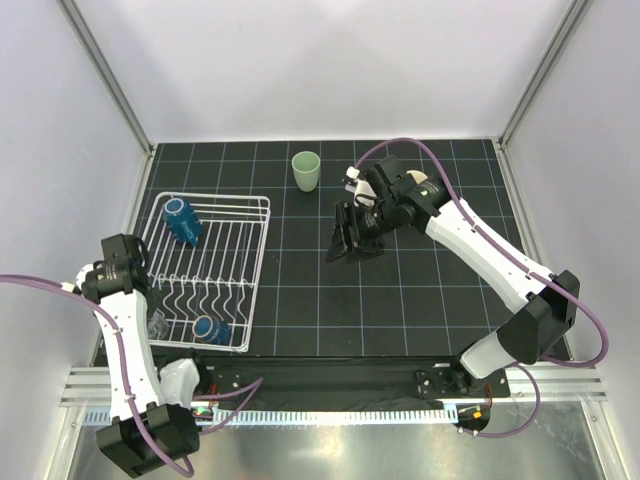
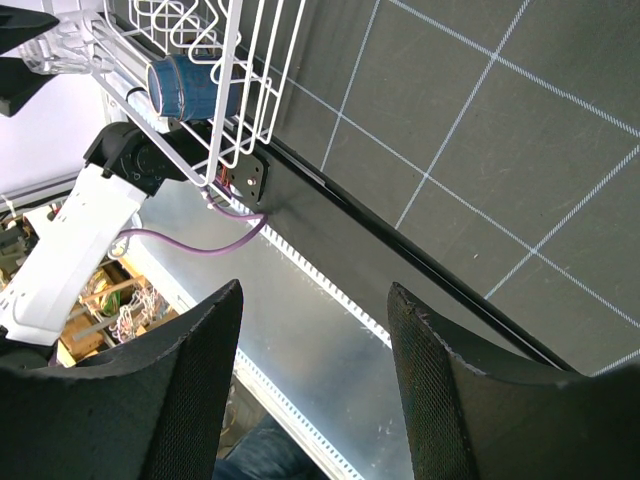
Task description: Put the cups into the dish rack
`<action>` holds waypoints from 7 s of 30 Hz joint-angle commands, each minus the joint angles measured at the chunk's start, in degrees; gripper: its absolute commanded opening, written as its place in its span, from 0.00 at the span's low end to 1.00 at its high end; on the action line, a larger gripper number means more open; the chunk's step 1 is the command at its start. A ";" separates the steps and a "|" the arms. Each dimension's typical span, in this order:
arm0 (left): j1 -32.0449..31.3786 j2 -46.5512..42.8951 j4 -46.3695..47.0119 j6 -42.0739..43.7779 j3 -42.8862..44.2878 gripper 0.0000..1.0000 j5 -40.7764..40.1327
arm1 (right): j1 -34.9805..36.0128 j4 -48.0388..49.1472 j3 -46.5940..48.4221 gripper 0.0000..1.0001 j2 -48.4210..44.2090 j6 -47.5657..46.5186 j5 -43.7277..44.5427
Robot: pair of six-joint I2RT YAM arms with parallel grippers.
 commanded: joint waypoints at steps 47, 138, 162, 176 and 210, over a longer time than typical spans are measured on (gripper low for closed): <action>0.44 7.75 -1.40 -4.88 0.68 0.00 -1.11 | -0.04 -0.71 1.85 0.61 -0.91 -1.87 1.04; -9.21 11.87 4.76 -1.73 22.99 0.83 15.95 | -3.02 0.34 7.65 0.62 0.58 -2.05 7.53; -39.72 21.55 28.94 17.61 30.56 0.82 51.10 | -30.62 -2.38 30.95 0.66 26.59 -2.22 31.98; -42.28 23.57 27.97 19.99 34.95 0.84 53.65 | -35.02 -0.62 32.35 0.59 36.52 -4.25 31.89; -45.97 32.09 47.55 8.49 36.54 0.84 68.66 | -35.02 22.01 22.61 0.04 16.79 13.11 -4.82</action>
